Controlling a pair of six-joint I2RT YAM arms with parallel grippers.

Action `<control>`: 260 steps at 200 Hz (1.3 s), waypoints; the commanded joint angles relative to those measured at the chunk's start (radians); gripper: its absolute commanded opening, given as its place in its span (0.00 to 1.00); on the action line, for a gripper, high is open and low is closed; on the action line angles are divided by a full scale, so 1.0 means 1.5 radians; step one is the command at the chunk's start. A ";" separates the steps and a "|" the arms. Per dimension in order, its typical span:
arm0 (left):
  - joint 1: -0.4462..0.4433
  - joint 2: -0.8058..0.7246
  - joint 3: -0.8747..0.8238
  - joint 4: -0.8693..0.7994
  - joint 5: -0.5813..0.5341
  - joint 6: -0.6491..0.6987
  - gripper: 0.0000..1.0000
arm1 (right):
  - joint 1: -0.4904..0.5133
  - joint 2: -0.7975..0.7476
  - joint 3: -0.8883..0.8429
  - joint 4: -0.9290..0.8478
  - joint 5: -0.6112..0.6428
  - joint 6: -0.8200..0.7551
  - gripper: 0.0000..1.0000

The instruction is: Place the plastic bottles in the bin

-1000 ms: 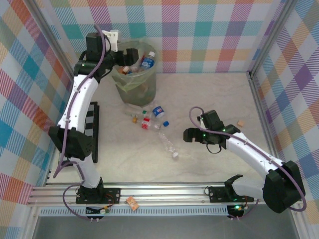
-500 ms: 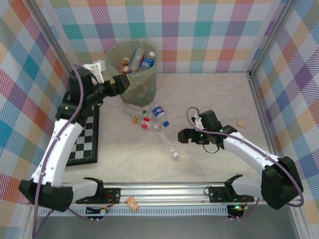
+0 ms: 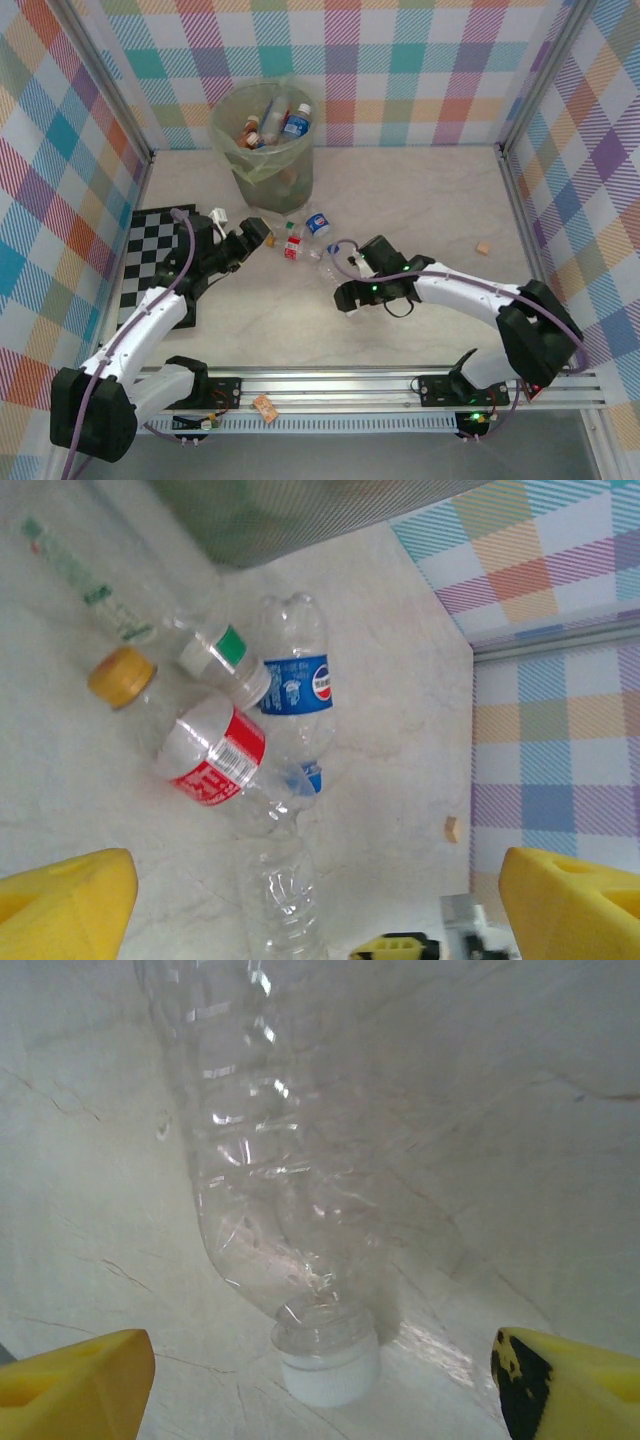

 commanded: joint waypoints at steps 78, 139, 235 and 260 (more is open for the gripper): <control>-0.024 -0.015 -0.030 0.087 -0.003 -0.071 0.92 | 0.043 0.098 0.051 0.091 0.073 -0.014 0.61; -0.049 0.023 -0.040 0.179 0.052 -0.079 0.92 | 0.042 0.017 0.063 0.054 0.014 -0.038 0.49; -0.161 0.122 0.005 0.225 0.045 -0.085 1.00 | 0.032 -0.063 0.061 0.182 0.000 0.006 0.49; -0.191 0.163 0.011 0.289 0.047 -0.106 1.00 | 0.032 -0.049 0.073 0.192 -0.013 0.010 0.49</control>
